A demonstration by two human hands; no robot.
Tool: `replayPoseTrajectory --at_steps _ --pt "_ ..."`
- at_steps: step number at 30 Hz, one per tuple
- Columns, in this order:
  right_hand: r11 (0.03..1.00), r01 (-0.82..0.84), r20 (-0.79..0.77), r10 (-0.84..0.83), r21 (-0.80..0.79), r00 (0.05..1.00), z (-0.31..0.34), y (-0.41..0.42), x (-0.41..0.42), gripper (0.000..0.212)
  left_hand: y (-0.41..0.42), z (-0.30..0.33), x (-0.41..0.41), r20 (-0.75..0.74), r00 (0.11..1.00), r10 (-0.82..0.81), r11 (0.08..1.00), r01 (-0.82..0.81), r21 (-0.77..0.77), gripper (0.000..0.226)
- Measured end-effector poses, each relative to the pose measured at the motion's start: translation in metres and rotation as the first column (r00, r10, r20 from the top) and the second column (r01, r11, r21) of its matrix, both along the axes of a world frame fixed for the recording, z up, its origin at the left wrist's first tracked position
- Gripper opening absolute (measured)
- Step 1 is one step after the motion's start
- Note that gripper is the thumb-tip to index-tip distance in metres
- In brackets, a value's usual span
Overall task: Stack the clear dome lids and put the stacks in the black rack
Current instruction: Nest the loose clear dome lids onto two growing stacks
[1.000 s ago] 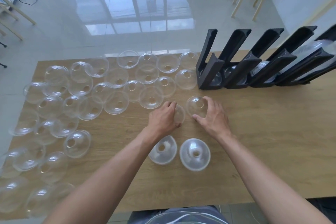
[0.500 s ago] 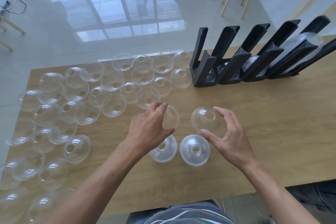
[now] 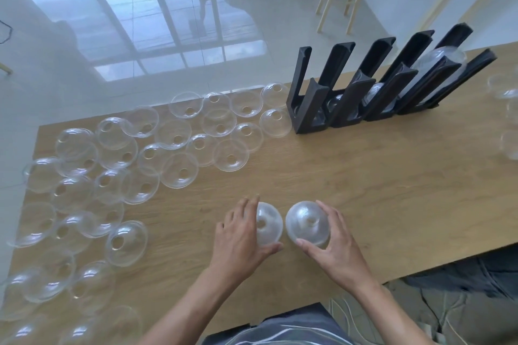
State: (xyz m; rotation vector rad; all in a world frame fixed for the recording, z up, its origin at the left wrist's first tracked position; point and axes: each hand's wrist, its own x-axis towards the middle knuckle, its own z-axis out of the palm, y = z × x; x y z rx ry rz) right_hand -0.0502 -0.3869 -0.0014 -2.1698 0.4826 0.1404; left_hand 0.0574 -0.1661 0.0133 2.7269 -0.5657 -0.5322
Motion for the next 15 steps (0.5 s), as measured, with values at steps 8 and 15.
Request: replayPoseTrajectory --at_steps 8,15 --pt "0.999 0.035 0.017 -0.035 0.041 0.999 -0.010 0.013 0.011 0.105 0.031 -0.014 -0.009 -0.089 0.985 0.147 0.974 -0.160 -0.162 0.107" --pt "0.997 -0.069 0.033 0.068 0.045 0.997 -0.014 0.042 0.037 0.106 0.068 -0.015 -0.002 -0.061 0.960 0.275 0.946 -0.281 -0.163 0.105"
